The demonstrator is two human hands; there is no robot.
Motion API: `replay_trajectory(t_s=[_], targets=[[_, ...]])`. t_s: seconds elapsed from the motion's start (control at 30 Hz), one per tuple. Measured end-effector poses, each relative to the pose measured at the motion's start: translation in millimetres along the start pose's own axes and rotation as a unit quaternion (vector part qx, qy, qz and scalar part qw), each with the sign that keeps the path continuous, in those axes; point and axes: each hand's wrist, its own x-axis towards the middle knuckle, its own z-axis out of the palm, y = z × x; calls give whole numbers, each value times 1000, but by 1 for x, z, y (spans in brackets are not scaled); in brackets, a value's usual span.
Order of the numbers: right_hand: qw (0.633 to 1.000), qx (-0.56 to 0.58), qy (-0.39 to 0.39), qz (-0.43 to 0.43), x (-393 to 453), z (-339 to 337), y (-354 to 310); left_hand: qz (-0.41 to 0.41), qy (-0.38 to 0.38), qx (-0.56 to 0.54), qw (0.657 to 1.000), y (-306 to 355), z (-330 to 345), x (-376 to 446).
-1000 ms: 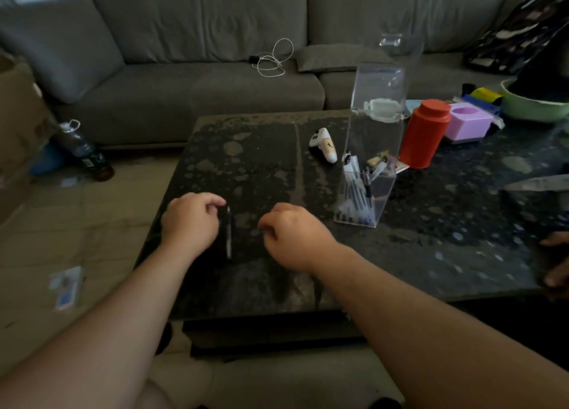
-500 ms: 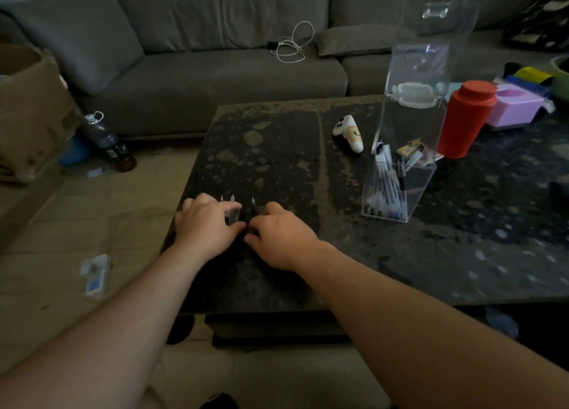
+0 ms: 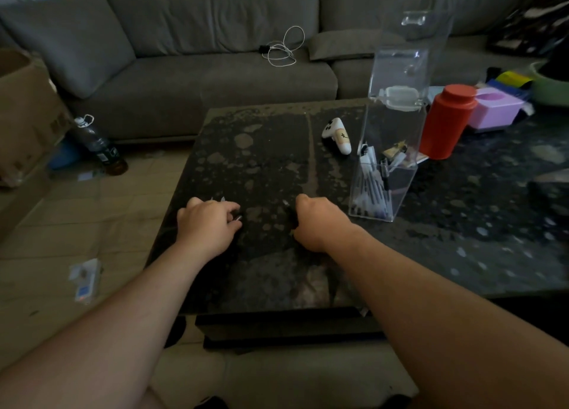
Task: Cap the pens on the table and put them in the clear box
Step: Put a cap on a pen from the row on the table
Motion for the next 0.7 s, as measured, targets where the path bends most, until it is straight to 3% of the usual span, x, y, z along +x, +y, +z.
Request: replay_trajectory(t_s=[0.17,0.33,0.43,0.53,0.7], targets=[[999,19,-31,-4,-6,-11,13,6,-23,-40,999,6,-2,-1],[995,78,48,-40,-13,-19,25,32,-10,-37,999,19,0,-8],[988,56,117,-80,-17,-22,30,30,24,-121,992,32,-3,-13],[987,21,130,-87,-17,-25,31,22,57,-182,982,38,-5,-14],[983,1,142,-112,-17,-23,27,31,75,-185,979,48,-7,-16]])
